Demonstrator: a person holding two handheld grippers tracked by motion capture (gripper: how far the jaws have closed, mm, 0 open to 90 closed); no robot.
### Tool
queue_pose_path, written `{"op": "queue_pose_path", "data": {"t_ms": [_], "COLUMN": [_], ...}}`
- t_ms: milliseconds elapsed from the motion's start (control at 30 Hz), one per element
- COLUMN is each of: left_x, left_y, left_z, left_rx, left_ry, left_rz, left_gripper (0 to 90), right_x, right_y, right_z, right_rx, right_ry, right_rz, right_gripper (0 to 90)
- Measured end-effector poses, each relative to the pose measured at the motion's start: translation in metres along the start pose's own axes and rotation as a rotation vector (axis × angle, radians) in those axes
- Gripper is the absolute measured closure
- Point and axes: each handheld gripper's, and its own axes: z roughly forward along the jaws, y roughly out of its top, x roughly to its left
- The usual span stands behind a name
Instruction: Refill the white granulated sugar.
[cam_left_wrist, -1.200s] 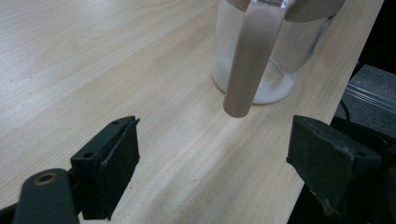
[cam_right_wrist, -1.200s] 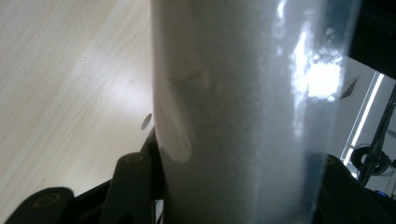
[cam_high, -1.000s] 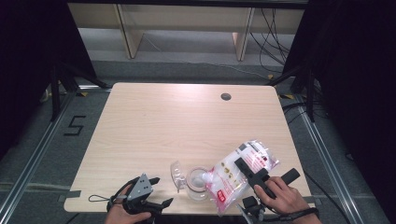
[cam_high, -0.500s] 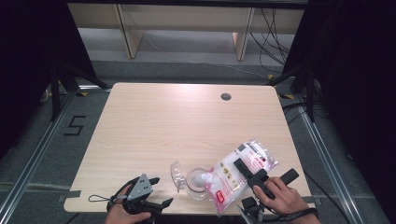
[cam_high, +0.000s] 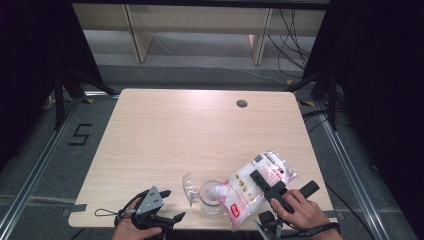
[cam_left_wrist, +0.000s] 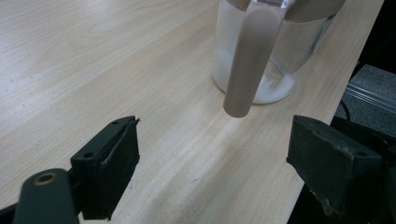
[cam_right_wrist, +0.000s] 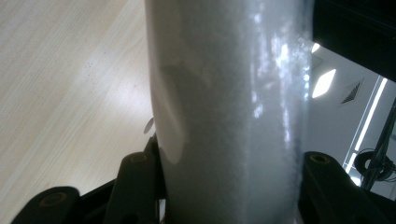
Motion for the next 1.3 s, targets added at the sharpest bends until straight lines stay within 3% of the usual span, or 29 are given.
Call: {"op": "queue_pose_path", "data": {"t_ms": [1300], "left_x": [0.0006], "left_y": [0.0], "left_z": [0.0002], "left_rx": [0.007], "left_ry": [0.001], "left_rz": [0.008], "left_gripper": [16.1], "right_x": [0.0008], "right_y": [-0.0001], "right_z": [0.0011], "right_rx": [-0.006], "right_ry": [0.02], "right_rz": [0.015], "right_gripper": [59.2]}}
